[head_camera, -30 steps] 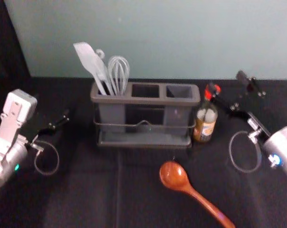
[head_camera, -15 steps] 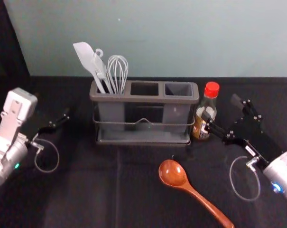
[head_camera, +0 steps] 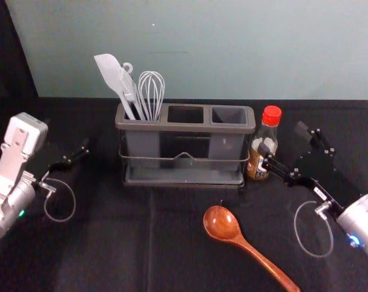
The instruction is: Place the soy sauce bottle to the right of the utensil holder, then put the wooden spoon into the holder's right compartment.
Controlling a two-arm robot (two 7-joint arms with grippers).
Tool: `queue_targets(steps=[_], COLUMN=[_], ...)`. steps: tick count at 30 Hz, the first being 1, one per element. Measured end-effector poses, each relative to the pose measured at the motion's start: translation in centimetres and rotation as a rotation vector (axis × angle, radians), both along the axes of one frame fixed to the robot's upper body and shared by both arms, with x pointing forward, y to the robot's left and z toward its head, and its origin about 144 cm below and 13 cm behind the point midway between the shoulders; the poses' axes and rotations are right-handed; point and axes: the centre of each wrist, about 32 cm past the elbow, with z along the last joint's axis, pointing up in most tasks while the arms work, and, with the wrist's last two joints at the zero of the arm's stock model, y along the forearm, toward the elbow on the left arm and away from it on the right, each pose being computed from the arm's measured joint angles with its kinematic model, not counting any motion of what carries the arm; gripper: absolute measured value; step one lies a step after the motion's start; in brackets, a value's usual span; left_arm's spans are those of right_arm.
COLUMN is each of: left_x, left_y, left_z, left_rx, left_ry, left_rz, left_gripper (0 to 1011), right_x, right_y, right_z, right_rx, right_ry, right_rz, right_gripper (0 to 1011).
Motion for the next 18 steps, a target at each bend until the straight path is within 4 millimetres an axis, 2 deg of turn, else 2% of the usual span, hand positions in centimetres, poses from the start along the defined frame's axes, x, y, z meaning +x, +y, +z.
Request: queue_targets(steps=[12,18], left_x=[0.0,0.0], left_y=[0.0,0.0], left_z=[0.0,0.0], left_rx=[0.000,0.000], left_ry=[0.000,0.000], left_rz=[0.000,0.000], left_gripper=[1000,1000], right_x=[-0.4,-1.7], right_y=[0.4,1.2], right_z=[0.2,1.8], right_rx=[-0.041,-0.105], right_ry=[0.011,0.103], right_rz=[0.000,0.005], right_gripper=[1004,1004])
